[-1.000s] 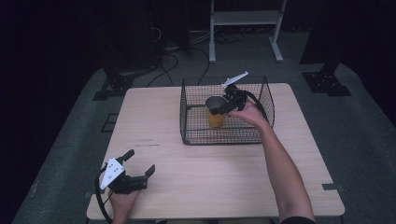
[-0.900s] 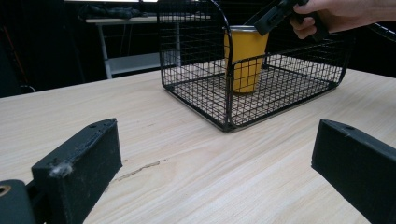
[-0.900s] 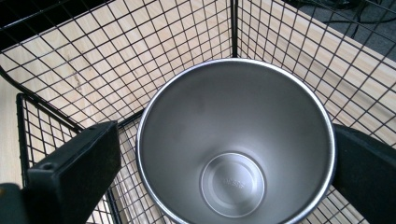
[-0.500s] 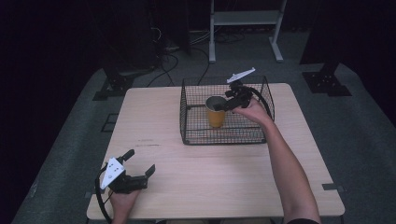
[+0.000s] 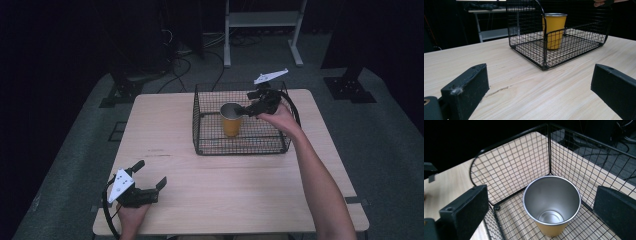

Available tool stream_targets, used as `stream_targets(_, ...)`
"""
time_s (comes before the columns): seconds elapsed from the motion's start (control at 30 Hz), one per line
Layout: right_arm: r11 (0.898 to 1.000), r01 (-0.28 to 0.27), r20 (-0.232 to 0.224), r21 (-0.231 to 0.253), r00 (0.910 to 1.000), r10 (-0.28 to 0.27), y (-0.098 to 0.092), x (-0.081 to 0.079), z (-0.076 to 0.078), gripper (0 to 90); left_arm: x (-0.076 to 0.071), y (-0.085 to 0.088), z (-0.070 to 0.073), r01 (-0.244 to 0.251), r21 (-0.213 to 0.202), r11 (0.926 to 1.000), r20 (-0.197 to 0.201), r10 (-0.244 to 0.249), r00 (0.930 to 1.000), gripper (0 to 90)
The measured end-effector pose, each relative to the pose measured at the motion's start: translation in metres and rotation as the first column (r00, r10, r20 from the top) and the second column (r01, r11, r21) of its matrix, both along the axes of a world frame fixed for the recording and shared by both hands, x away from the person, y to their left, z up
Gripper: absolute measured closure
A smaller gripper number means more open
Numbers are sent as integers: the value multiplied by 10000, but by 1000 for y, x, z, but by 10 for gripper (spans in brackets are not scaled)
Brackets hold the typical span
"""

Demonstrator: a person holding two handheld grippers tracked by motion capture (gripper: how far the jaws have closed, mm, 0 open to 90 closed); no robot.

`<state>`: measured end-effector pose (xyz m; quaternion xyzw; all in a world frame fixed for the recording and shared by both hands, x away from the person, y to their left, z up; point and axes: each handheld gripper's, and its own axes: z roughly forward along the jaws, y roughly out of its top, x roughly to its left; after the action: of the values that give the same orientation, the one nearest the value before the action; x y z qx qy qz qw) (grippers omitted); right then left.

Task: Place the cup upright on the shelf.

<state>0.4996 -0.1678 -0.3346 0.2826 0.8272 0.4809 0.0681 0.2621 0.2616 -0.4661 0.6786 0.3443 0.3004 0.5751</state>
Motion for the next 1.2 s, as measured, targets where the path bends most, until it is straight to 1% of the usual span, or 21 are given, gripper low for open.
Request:
stream_targets(0.03, 10000, -61, 20, 58, 10000, 61, -1, -4, 3, 0, 0, 0, 0, 2, -2, 10000, 16, -2, 10000, 8)
stream_targets(0.1, 9999, -113, 56, 104, 9999, 112, -2, -7, 5, 0, 0, 0, 0, -2, 3, 10000, 25, 2, 10000, 8)
stream_targets(0.17, 9994, -285, 147, 214, 9995, 282, -5, -14, 8, 0, -1, 0, 0, -16, 23, 10000, 9, 16, 10000, 8)
stream_targets(0.27, 9990, -371, 100, 263, 9993, 369, -8, -20, 10, 0, -1, -1, 0, -35, 59, 10000, -4, 35, 10000, 8)
stream_targets(0.4, 9989, -428, 137, 194, 9990, 426, -12, -25, 9, 0, 0, -1, 0, -44, 60, 10000, -4, 44, 10000, 8)
stream_targets(0.43, 9988, -449, 126, 203, 9989, 446, -15, -29, 9, 0, 0, 0, 0, -50, 58, 10000, -9, 50, 10000, 8)
stream_targets(0.53, 9986, -469, 118, 243, 9988, 466, -19, -33, 8, 0, 0, 0, 0, -52, 61, 10000, -1, 52, 10000, 8)
stream_targets(0.57, 9985, -468, 120, 280, 9988, 465, -23, -36, 7, 0, -1, 0, 0, -53, 60, 10000, -2, 53, 10000, 8)
stream_targets(0.6, 9985, -468, 120, 280, 9988, 465, -23, -36, 7, 0, -1, 0, 0, -53, 60, 10000, -2, 53, 10000, 8)
stream_targets(0.67, 9986, -475, 24, 227, 9989, 474, -29, -41, 6, 0, 0, -1, 0, -58, 63, 10000, -1, 58, 10000, 8)
stream_targets(0.83, 9988, -461, 56, 187, 9989, 460, -36, -49, 5, 0, 0, 0, 0, -70, 74, 9999, -9, 70, 10000, 8)
stream_targets(1.0, 9984, -536, 12, 167, 9986, 536, -41, -54, 5, 0, 0, 0, 0, -74, 64, 10000, -7, 74, 10000, 8)
stream_targets(1.1, 9979, -612, 31, 221, 9981, 612, -43, -59, 4, 0, 0, 0, 0, -80, 60, 10000, -3, 80, 10000, 8)
stream_targets(1.13, 9975, -669, 47, 227, 9978, 668, -44, -63, 2, 0, 0, 0, 0, -75, 61, 10000, -7, 75, 10000, 8)
stream_targets(1.2, 9972, -706, 48, 237, 9975, 705, -45, -65, 2, 0, 0, 0, 0, -79, 71, 9999, -4, 79, 10000, 8)
